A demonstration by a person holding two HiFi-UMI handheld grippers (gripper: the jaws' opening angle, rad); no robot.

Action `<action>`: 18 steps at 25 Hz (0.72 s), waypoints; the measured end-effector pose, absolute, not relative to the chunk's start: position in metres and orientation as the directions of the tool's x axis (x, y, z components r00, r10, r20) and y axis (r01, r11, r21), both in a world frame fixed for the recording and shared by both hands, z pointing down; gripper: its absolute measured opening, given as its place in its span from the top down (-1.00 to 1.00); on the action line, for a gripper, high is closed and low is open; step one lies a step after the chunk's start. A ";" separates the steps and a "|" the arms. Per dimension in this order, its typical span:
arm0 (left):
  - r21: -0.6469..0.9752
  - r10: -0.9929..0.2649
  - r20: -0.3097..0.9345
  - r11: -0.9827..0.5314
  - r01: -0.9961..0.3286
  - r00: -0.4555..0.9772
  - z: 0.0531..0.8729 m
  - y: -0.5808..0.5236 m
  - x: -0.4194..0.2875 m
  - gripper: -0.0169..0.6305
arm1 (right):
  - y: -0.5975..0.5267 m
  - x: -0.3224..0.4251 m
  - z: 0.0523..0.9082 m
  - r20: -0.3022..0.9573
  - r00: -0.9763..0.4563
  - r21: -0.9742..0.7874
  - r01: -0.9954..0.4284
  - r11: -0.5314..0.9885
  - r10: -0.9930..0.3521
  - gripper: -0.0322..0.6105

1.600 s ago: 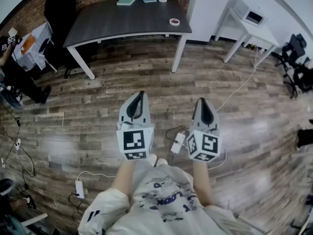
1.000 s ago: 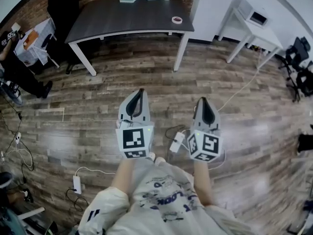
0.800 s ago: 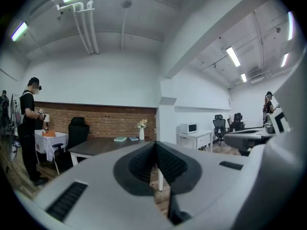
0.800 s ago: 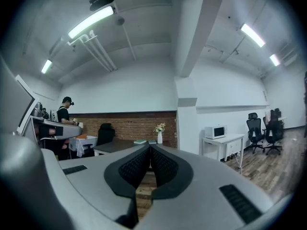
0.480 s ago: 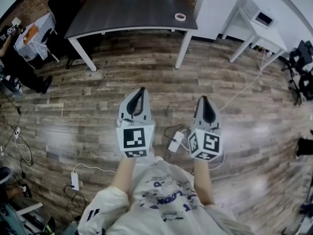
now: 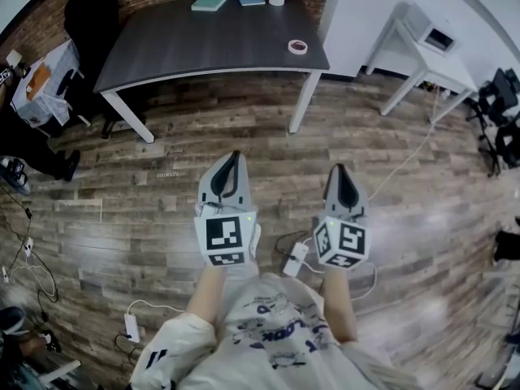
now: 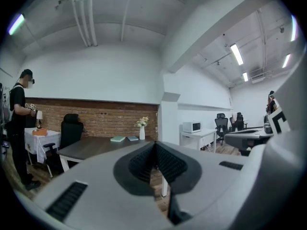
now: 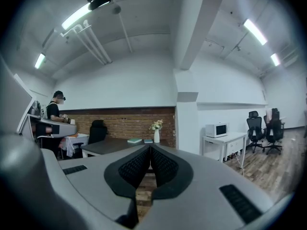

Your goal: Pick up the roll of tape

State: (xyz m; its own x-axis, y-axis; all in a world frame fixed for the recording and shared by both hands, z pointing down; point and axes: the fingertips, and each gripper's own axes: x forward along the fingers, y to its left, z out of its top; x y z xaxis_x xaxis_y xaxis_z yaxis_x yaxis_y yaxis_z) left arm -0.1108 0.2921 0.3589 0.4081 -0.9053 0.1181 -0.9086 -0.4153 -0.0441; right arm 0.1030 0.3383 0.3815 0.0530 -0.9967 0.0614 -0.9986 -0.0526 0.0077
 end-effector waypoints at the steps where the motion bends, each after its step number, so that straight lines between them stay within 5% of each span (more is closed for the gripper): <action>1: -0.044 -0.903 0.119 -0.421 -0.906 0.414 0.358 0.278 -0.110 0.94 | 0.325 0.103 0.379 0.058 0.057 0.009 -0.998 -0.057 -0.997 0.89; 18: -0.053 -0.880 0.140 -0.465 -0.884 0.455 0.361 0.100 -0.095 0.94 | 0.160 0.116 0.380 0.094 0.089 0.026 -0.996 -0.087 -0.992 0.89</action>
